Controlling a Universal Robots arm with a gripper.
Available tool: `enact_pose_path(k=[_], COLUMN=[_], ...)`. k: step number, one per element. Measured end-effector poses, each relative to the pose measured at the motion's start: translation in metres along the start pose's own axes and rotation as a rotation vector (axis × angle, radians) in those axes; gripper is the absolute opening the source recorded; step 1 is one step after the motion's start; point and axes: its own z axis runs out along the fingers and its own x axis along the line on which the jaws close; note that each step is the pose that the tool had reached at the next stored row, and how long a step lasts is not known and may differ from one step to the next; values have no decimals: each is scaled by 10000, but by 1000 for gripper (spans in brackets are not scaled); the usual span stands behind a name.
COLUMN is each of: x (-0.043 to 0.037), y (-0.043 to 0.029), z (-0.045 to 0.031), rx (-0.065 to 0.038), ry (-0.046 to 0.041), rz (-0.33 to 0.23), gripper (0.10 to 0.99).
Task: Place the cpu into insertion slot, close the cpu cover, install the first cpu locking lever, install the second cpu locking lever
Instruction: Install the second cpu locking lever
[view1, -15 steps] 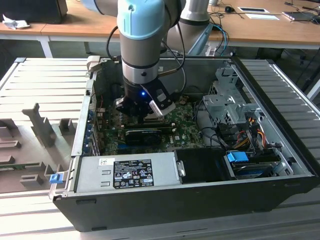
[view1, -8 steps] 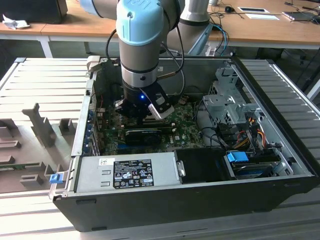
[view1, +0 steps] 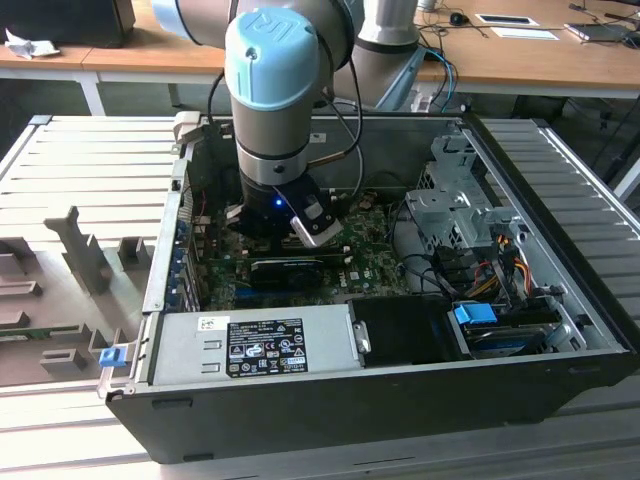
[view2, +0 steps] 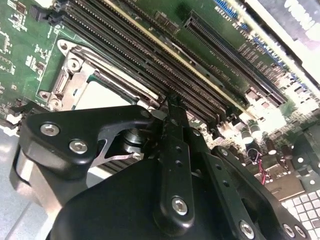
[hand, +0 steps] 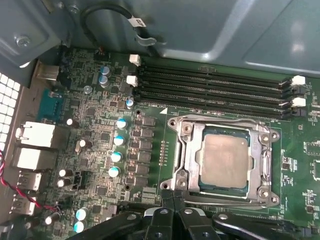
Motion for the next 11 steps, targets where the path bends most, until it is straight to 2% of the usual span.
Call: enact_pose_path(k=[2,5,8,11], x=[38,43,53,54], y=[0,-2,-2,12], z=[19,41,40,-19], rx=[-189,-346,-372,-375], ry=[-36,-60,-62,-65], rz=[-5,-1,-4,-2], gripper=[106,106,106,106])
